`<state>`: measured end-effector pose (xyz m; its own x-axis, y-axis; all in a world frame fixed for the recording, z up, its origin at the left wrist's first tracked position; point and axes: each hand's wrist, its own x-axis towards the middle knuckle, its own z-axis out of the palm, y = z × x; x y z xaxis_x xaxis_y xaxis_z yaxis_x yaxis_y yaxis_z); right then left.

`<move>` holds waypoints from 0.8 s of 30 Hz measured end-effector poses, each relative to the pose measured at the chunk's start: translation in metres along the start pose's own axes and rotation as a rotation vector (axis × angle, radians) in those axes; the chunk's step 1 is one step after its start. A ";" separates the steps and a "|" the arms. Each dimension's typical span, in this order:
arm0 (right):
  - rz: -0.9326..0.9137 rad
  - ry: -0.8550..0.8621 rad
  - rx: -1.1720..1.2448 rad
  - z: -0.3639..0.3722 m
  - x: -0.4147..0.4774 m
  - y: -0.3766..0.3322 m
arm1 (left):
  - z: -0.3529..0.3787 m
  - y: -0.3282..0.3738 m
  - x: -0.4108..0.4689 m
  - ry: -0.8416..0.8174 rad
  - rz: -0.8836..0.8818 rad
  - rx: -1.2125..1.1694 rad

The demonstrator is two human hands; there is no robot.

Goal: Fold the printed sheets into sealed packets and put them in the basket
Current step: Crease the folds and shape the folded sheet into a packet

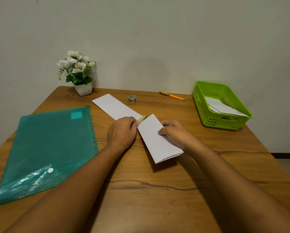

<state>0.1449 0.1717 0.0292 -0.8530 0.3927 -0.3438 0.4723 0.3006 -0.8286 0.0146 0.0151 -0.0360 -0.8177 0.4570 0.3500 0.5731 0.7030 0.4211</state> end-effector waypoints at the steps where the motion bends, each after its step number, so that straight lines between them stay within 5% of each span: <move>1: 0.004 -0.008 0.002 0.001 0.001 0.000 | 0.000 0.000 0.000 -0.003 0.008 -0.004; 24: 0.062 -0.081 -0.023 0.006 0.058 -0.005 | -0.005 -0.001 -0.005 -0.011 0.155 -0.160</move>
<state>0.0914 0.1876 0.0101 -0.8366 0.3395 -0.4299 0.5292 0.2985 -0.7943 0.0184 0.0096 -0.0343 -0.7192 0.5592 0.4124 0.6926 0.5290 0.4904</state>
